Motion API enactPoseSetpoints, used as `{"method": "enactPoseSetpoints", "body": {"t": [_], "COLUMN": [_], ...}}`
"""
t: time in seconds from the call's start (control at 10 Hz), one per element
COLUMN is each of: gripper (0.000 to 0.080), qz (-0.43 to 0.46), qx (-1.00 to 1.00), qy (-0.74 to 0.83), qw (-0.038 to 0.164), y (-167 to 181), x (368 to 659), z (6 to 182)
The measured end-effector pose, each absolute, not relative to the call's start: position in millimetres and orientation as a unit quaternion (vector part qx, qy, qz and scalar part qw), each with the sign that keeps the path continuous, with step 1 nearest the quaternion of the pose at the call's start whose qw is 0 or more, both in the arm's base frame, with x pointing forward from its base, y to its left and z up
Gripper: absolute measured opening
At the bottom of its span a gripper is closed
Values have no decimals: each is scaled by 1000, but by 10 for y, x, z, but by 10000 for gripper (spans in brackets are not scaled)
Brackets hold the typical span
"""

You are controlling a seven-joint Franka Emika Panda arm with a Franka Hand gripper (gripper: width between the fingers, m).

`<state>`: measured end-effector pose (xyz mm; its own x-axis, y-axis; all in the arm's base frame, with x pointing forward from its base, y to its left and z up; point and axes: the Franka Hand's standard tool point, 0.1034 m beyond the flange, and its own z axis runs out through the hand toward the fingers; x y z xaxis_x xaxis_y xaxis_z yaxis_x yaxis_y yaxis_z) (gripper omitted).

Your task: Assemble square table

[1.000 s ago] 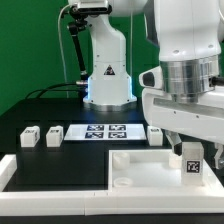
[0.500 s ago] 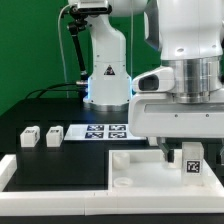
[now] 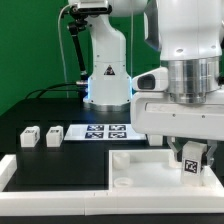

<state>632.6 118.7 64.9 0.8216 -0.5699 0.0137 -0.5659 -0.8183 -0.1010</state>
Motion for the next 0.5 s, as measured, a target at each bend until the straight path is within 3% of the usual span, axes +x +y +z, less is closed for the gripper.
{"method": "enactPoseSetpoints", "body": {"t": [0.2,0.5], "gripper": [291,291], "qz": [-17,19], "qx": [-926,-813], "qy": [374,576], "qw": [49,77], "y": [1175,1146], "x": [6327,6317], "z": [649,638]}}
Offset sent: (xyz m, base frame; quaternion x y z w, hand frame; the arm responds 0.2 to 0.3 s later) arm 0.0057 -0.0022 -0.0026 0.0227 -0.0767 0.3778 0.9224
